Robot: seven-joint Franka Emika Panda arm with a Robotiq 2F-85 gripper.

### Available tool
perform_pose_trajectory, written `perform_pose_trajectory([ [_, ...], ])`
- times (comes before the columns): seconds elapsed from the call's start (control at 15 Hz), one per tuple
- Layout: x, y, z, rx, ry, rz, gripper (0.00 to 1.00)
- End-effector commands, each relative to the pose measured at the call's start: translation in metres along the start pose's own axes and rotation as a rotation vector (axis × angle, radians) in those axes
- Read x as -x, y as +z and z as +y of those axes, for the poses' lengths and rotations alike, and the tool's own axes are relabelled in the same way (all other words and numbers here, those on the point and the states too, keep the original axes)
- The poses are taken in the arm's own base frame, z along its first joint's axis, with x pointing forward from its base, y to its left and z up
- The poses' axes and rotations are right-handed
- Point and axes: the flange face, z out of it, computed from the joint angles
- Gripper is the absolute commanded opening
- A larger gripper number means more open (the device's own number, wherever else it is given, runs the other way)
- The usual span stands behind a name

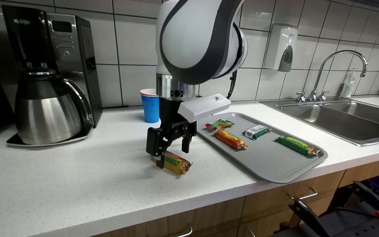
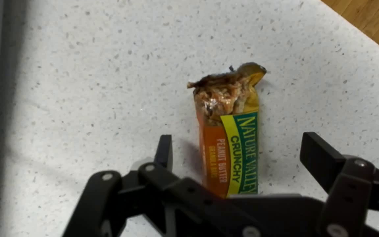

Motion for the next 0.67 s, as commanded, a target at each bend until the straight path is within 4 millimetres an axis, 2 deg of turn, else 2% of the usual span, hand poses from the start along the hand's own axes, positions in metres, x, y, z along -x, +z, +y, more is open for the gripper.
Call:
perform_pose_trajectory([
  [0.0, -0.0103, 0.0033, -0.0007, 0.014, 0.021, 0.013, 1.00],
  [0.6, -0.0141, 0.0045, 0.0019, 0.012, 0.019, 0.013, 1.00],
])
